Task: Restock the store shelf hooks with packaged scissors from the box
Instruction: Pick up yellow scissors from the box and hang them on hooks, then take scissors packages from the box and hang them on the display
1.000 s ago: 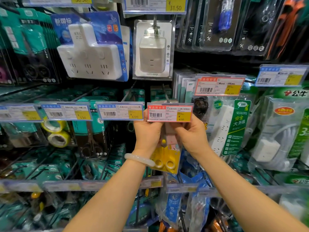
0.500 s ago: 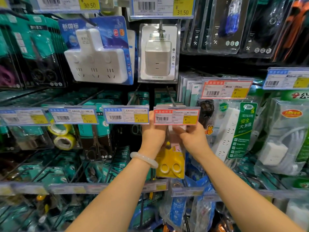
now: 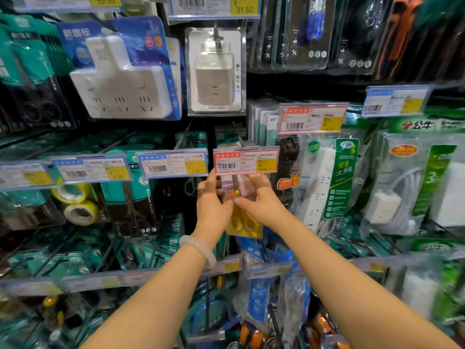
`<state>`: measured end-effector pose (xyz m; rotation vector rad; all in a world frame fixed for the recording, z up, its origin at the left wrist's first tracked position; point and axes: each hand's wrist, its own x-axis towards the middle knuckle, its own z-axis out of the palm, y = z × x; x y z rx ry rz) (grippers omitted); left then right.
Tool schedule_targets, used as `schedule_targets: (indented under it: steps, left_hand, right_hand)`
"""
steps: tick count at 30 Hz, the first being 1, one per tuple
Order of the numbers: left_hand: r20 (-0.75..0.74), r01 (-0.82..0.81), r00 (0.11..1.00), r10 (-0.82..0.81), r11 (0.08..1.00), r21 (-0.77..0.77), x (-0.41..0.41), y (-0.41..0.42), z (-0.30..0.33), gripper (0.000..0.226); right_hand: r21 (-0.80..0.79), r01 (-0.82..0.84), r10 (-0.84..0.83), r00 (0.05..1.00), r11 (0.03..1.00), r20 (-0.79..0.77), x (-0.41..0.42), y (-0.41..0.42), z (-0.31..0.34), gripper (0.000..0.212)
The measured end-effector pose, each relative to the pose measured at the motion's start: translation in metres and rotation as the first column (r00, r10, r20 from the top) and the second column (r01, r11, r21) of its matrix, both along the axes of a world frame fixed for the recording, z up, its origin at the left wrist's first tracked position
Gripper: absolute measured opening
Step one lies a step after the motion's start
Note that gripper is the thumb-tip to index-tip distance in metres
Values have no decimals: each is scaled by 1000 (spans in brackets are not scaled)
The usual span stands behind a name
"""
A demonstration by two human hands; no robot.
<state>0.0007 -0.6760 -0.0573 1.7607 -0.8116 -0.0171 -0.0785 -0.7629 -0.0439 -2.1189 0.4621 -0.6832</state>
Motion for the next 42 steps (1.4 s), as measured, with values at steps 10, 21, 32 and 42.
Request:
schedule_targets:
  steps: [10,21,32,42]
  left_hand:
    - [416,-118,909,34,977,177,-41,32,-38,61]
    - [427,196,454,-782,555,808,-211,-73,-54,70]
    - [210,383,70,-975,220,897,-406,-166,-111,56]
    - [-120,301,123,-985,-78,950,-487,-238,-175,45]
  right_hand:
    - [-157,-11,-49,928,987,-369,-60,22,-31,50]
    - [-492,413,-642,474,766,-602,-268,-29,-75,52]
    - [-242,785,-594,190,570,-782,-484,-63,-150,45]
    - [262,961,-582,261,85,-770,-547,-135,-242,60]
